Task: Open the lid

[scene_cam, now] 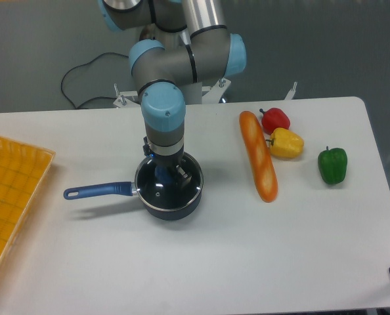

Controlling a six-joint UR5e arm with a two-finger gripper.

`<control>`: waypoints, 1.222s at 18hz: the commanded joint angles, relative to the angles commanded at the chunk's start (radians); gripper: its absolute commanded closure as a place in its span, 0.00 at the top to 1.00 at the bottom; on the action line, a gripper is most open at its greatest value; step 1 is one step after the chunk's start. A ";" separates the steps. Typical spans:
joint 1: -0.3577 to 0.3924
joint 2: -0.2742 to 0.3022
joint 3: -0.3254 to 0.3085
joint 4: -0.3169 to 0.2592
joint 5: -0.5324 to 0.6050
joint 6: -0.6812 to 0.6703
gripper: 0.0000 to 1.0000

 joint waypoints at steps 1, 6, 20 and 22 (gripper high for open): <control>0.000 0.000 0.000 -0.002 0.000 0.000 0.60; 0.002 -0.005 0.005 -0.002 0.000 0.002 0.55; 0.021 -0.003 0.084 -0.107 0.005 0.006 0.53; 0.034 -0.006 0.132 -0.187 0.003 0.011 0.53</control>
